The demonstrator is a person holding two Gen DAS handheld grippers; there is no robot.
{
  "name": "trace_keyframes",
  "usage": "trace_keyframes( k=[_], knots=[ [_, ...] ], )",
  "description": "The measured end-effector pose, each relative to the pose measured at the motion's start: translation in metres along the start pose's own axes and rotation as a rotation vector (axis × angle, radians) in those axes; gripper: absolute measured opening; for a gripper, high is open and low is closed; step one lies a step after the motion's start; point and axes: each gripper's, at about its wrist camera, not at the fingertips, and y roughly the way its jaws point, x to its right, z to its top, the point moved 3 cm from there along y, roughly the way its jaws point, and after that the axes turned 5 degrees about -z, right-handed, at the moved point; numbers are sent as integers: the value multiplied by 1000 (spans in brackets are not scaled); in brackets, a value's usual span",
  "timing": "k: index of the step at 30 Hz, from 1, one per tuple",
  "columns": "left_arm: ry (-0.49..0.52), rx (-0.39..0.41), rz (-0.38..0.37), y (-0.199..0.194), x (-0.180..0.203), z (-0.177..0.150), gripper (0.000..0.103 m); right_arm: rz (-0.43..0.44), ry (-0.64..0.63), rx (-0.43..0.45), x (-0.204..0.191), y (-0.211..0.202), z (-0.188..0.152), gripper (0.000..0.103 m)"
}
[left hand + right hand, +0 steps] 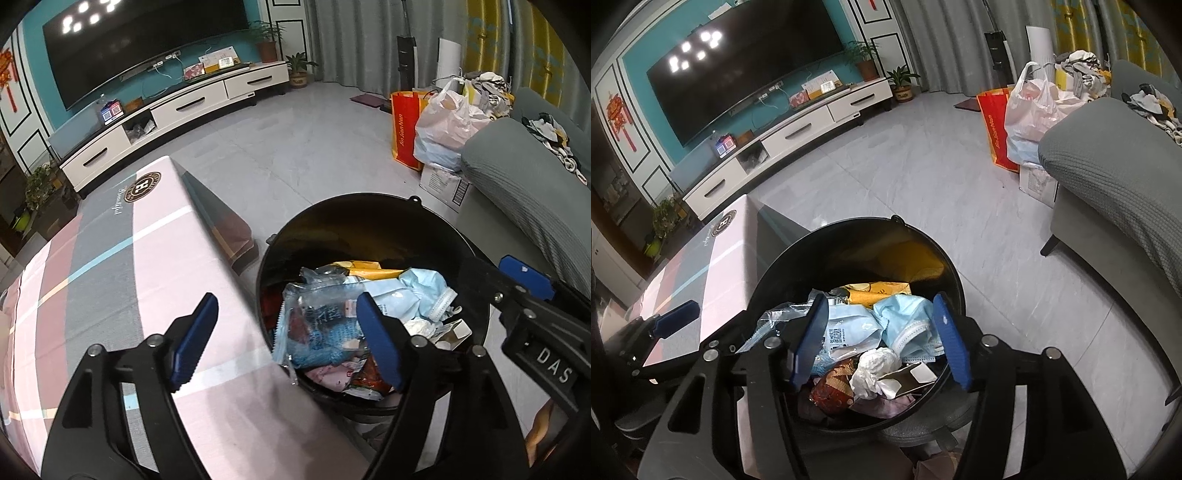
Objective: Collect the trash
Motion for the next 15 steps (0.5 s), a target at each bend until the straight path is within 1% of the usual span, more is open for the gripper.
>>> trace_keyframes(
  k=[3, 8, 9, 14, 15],
  knots=[
    [-9, 0, 6, -4, -5, -1, 87, -9, -6, 9, -2, -3, 0, 66],
    [-22, -9, 2, -8, -10, -4, 91, -21, -16, 11, -4, -6, 0, 70],
    [-26, -9, 1, -10, -11, -5, 93, -24, -17, 14, -4, -8, 0, 72],
    [-36, -17, -9, -16, -13, -10, 100, -38, -18, 22, -5, -13, 0, 73],
    [-40, -23, -11, -18, -14, -11, 100, -42, -18, 20, -5, -14, 0, 76]
  ],
)
